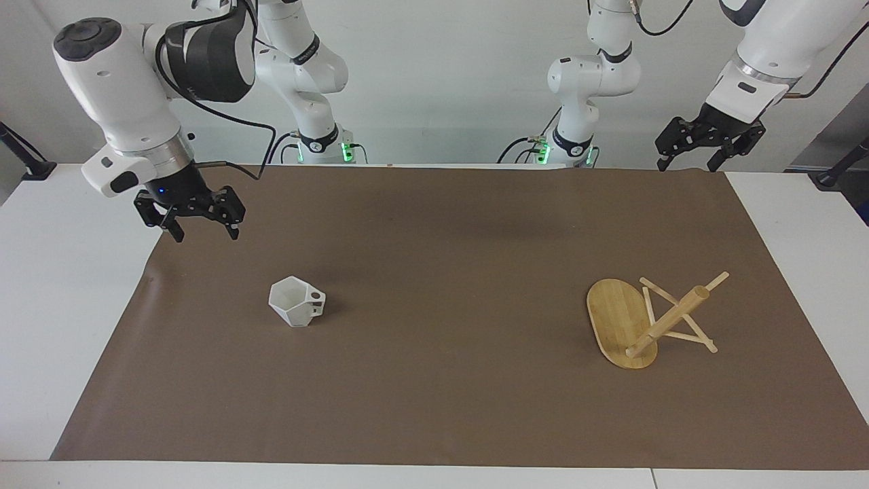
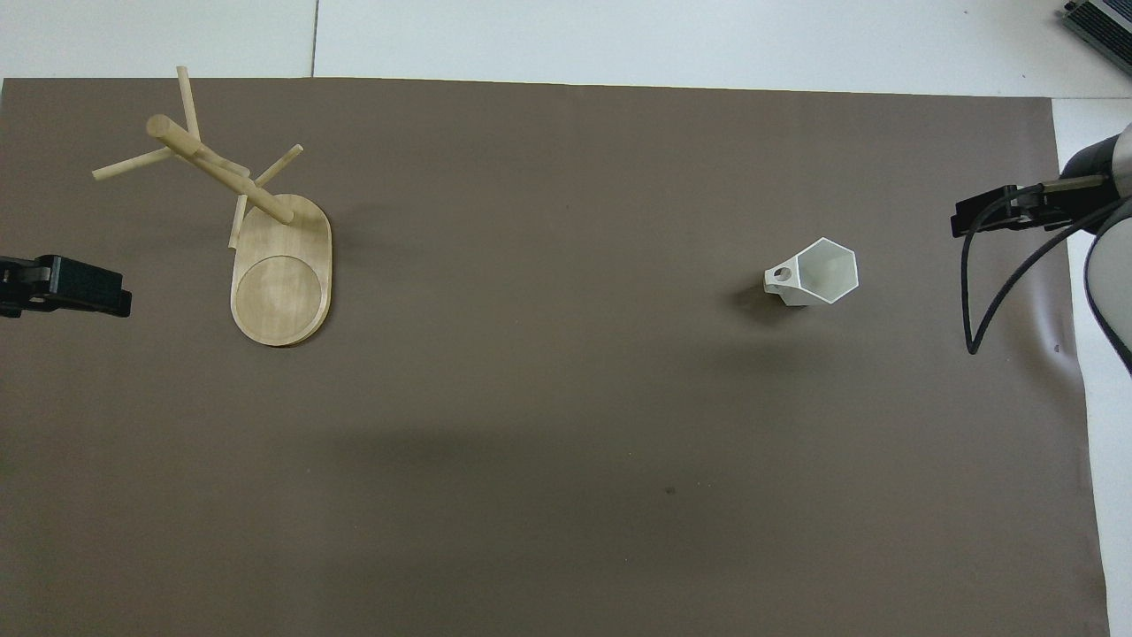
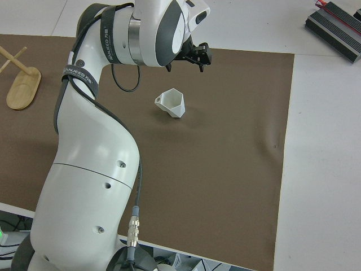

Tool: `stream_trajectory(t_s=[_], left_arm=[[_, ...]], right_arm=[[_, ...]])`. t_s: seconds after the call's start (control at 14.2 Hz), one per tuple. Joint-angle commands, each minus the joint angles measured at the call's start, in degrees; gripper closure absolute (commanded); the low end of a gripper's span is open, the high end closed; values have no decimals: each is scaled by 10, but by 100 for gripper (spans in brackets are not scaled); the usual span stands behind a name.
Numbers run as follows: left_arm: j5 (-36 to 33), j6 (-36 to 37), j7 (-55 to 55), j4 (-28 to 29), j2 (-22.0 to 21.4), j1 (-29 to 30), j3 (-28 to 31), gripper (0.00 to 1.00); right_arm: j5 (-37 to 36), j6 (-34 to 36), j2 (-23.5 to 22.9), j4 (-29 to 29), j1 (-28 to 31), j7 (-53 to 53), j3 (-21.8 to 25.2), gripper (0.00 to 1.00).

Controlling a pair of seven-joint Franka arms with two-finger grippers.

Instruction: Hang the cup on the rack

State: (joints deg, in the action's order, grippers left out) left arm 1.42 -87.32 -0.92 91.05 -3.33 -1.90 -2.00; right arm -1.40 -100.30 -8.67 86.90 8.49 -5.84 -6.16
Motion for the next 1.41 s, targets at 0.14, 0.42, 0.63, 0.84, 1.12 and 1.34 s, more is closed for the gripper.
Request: stream_trajectory(t_s=[0.14, 0.42, 0.63, 0.84, 1.12, 1.34], left_arm=[[-10, -22, 6, 3, 14, -1, 1, 0], [-9, -15, 5, -1, 16, -3, 1, 0], [-9, -13, -2, 3, 12, -6, 1, 0], [-10, -9, -1, 8, 9, -6, 1, 0], [-10, -10, -1, 11, 7, -6, 1, 0], [-9, -9, -1, 12, 7, -3, 1, 0]], right_arm=[[7, -58, 16, 56, -2, 8, -3, 0], [7, -102, 14, 90, -2, 28, -8, 0], [7, -117, 8, 99, -2, 36, -14, 0], [7, -153, 7, 127, -2, 35, -15, 0], [7, -191, 6, 158, -3, 35, -17, 0], [7, -202, 0, 165, -2, 35, -17, 0]])
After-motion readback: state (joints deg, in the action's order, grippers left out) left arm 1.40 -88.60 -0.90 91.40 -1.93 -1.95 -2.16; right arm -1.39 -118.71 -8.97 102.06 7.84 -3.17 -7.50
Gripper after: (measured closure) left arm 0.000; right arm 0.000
